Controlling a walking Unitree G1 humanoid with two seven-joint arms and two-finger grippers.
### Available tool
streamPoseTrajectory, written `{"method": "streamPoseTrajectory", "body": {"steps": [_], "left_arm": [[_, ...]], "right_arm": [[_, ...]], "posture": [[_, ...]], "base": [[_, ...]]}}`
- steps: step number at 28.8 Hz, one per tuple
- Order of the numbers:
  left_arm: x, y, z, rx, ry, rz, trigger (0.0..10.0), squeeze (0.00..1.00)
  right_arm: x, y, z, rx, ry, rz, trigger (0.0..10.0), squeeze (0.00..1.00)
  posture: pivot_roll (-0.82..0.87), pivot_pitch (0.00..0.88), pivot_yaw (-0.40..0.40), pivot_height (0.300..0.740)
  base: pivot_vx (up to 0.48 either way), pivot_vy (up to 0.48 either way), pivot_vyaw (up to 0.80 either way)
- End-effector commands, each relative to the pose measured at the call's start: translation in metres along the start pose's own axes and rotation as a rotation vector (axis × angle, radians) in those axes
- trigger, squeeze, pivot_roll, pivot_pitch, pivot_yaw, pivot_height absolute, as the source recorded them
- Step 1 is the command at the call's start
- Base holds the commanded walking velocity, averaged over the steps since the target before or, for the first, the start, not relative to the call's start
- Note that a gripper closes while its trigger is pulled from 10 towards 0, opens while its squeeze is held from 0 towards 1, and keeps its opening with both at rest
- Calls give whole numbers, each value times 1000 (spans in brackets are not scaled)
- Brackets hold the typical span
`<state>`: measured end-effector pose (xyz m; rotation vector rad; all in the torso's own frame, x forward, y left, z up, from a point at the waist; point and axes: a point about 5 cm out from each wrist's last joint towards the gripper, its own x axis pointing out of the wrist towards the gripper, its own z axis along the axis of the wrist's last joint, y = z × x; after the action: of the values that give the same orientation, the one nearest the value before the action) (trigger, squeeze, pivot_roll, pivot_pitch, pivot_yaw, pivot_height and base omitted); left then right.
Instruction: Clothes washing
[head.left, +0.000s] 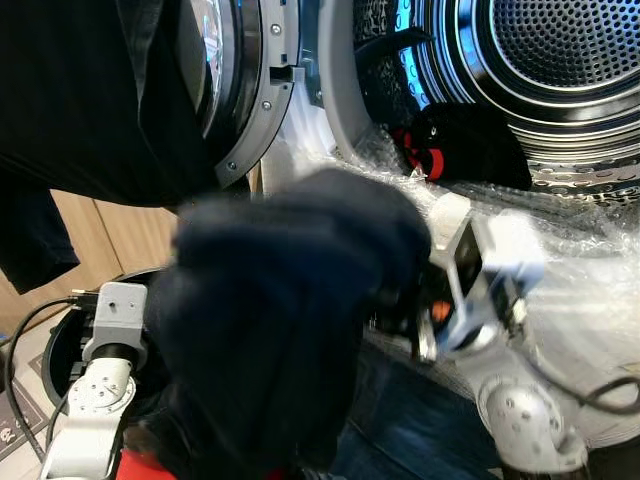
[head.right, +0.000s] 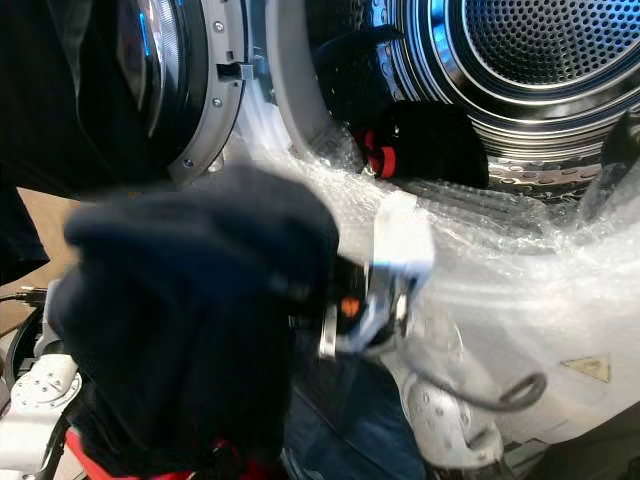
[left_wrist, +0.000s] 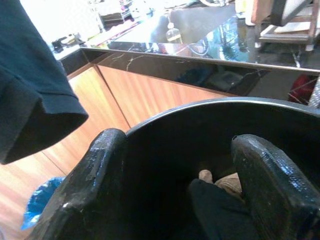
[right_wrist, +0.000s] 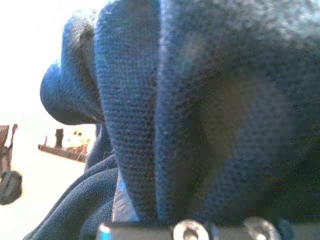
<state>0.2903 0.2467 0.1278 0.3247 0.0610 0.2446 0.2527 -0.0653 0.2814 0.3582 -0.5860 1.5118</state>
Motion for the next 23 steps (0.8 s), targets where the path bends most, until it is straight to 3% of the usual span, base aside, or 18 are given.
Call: {"method": "streamPoseTrajectory", "body": {"steps": [1,3,5,8,15,17,18,19,21,23], "left_arm": [[2,-2,-1,14,-4,-7,10000,0],[2,-3,-1,8,-3,-9,10000,0],[2,-8,-4,8,0,-25,10000,0],[2,-11,-4,4,0,-36,10000,0],[2,-16,-5,2,0,-49,10000,0],[1,-17,-6,-14,5,-49,10000,0],[1,-17,-6,-14,5,-49,10000,0],[1,-18,-6,-14,4,-51,10000,0],[1,-18,-6,-11,2,-53,10000,0],[1,-19,-6,-9,-1,-54,10000,0]], "right_arm": [[6,-14,13,-11,-46,-40,0,0],[11,-19,18,-15,-63,-45,0,0],[35,-34,39,-78,-113,-46,0,0],[51,-46,52,-120,-128,-63,0,0],[70,-75,81,-206,-124,-108,0,0],[71,-96,93,-247,-109,-195,0,0],[71,-96,93,-247,-109,-195,0,0],[70,-116,105,-289,-81,-319,0,0],[68,-129,116,-316,-74,-427,0,0],[61,-148,132,-341,-47,-627,0,0]], "posture": [[209,0,-44,740],[207,0,-44,740],[201,0,-40,740],[203,0,-42,740],[206,0,-48,740],[205,0,-48,740],[205,0,-48,740],[205,0,-50,740],[206,0,-51,740],[212,0,-54,740]], "base": [[0,0,0],[0,0,0],[0,0,0],[0,0,0],[0,0,0],[0,0,0],[0,0,0],[0,0,0],[0,0,0],[0,0,0]]}}
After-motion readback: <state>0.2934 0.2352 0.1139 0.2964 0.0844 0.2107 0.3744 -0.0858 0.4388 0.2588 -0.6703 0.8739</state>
